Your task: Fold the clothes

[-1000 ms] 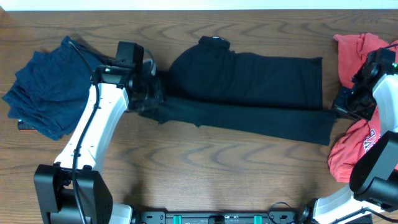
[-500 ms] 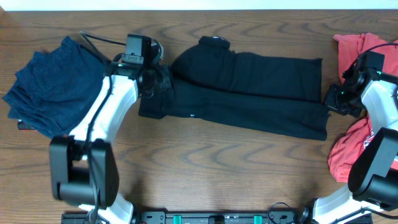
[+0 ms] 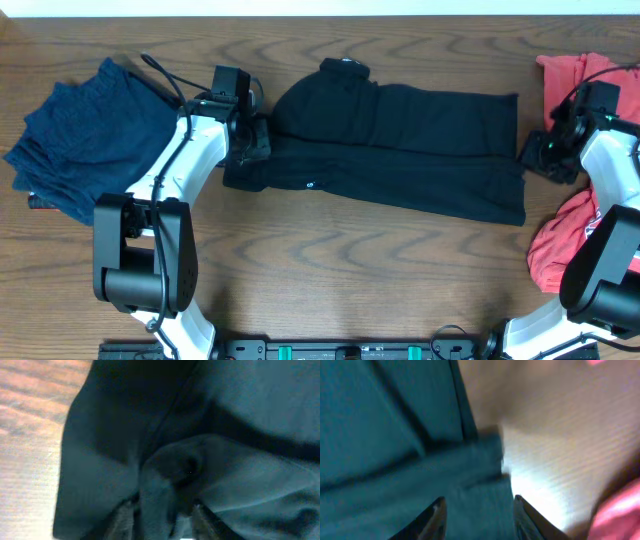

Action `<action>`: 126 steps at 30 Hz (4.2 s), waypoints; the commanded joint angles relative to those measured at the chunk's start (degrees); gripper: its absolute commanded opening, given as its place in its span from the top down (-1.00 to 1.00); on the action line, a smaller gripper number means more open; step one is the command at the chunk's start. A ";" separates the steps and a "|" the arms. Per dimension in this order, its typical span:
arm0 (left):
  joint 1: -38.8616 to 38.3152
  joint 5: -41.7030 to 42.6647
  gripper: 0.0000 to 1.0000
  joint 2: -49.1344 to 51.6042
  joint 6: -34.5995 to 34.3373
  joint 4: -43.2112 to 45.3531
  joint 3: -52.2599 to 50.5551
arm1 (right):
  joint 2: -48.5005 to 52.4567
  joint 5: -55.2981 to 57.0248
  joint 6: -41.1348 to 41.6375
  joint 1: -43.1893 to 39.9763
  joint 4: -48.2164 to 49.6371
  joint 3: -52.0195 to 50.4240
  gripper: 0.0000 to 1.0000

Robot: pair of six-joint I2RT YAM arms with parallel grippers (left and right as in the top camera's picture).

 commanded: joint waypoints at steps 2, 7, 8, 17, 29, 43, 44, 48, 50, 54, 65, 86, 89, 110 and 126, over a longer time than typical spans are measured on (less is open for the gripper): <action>0.07 -2.58 0.02 0.44 0.39 -3.13 0.15 | -0.79 1.07 0.00 0.28 -6.05 -1.31 0.29; 0.07 -3.06 0.02 0.44 0.39 -2.82 -2.12 | -0.79 -0.81 -0.04 0.57 -2.34 -7.96 0.27; 0.07 -3.43 0.01 0.44 0.39 -2.01 -3.08 | -0.79 -1.57 -0.04 0.57 -0.52 -9.64 0.28; 0.07 -5.35 0.18 0.44 0.39 7.10 -12.15 | -0.79 1.40 0.00 0.55 8.02 -17.64 0.84; 0.66 -8.76 0.88 0.44 -4.20 -8.22 -15.26 | -0.85 17.09 7.13 -2.51 2.75 -17.31 0.98; 0.66 -8.31 -0.97 -10.38 -2.73 -14.67 -5.81 | -15.76 2.60 2.93 -2.08 -1.90 -6.71 -0.06; 0.66 -8.24 -0.97 -11.50 -1.88 -12.04 -4.90 | -17.29 1.09 1.73 -2.05 -1.81 -6.14 -0.10; 0.66 -1.14 -0.97 -13.27 4.81 3.54 -3.41 | -21.62 -2.29 -0.07 -2.01 -1.92 -5.49 -0.13; 0.66 2.25 -0.97 -11.96 5.18 10.80 -3.41 | -22.91 -3.43 -1.07 -1.84 -2.75 -5.49 -0.13; 0.66 7.48 -0.97 -5.33 5.14 22.82 -3.19 | -23.30 -3.72 -1.38 -1.46 -4.72 -5.49 -0.13; 0.61 17.27 -0.98 13.18 4.90 34.49 2.38 | -23.30 -3.74 -1.31 -1.31 -6.60 -5.51 -0.15; -2.08 16.83 0.85 17.25 3.37 38.71 4.55 | -23.26 -3.74 -1.31 -1.29 -5.33 -5.51 0.12; -0.68 17.46 0.88 15.30 1.14 38.73 5.68 | -23.12 -3.74 -1.90 -1.14 -2.43 -5.51 0.15; 1.73 17.31 0.88 9.01 -0.74 27.69 6.12 | 10.12 -3.43 -2.29 8.37 41.44 -5.49 -0.26; 1.75 17.25 0.88 9.01 -0.50 20.83 5.86 | 20.44 -3.26 0.68 8.50 52.68 -5.40 0.98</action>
